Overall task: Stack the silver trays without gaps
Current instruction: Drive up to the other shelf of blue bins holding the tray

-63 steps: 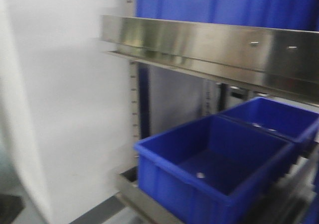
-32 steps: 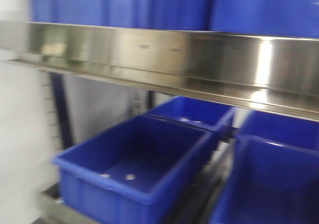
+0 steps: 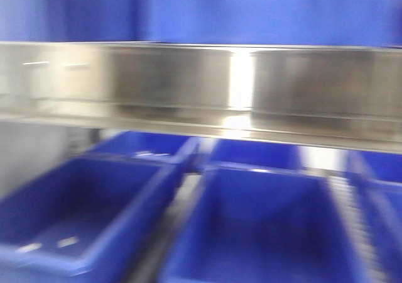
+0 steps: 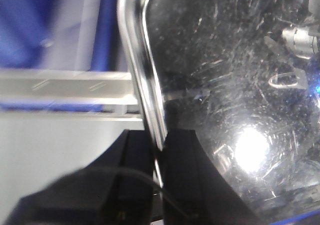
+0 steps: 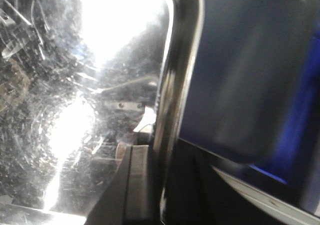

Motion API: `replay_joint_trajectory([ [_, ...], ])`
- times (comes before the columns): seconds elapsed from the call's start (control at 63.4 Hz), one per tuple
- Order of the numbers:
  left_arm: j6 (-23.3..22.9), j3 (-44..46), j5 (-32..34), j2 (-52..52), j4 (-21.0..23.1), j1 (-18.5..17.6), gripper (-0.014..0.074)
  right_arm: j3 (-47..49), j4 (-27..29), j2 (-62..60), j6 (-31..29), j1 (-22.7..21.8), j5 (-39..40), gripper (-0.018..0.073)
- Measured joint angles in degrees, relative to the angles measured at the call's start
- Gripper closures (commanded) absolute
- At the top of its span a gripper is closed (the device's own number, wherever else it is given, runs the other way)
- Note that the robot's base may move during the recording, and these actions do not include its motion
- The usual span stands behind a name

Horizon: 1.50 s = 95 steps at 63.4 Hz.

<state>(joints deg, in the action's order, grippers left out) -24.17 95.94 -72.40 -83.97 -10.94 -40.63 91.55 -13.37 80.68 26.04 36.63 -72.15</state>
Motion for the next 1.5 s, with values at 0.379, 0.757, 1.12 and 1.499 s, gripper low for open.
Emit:
replay_joint_trajectory([
  [0.379,0.0,0.0,0.0,0.0,0.0,0.0,0.0644,0.0,0.0,0.0,0.0,0.0,0.0,0.0503],
  [0.757,0.0,0.0,0.0,0.0,0.0,0.0,0.0644,0.0,0.0,0.0,0.0,0.0,0.0,0.0503],
  [1.12,0.0,0.0,0.0,0.0,0.0,0.0,0.0644,0.0,0.0,0.0,0.0,0.0,0.0,0.0503],
  [1.499,0.0,0.0,0.0,0.0,0.0,0.0,0.0644,0.0,0.0,0.0,0.0,0.0,0.0,0.0503],
])
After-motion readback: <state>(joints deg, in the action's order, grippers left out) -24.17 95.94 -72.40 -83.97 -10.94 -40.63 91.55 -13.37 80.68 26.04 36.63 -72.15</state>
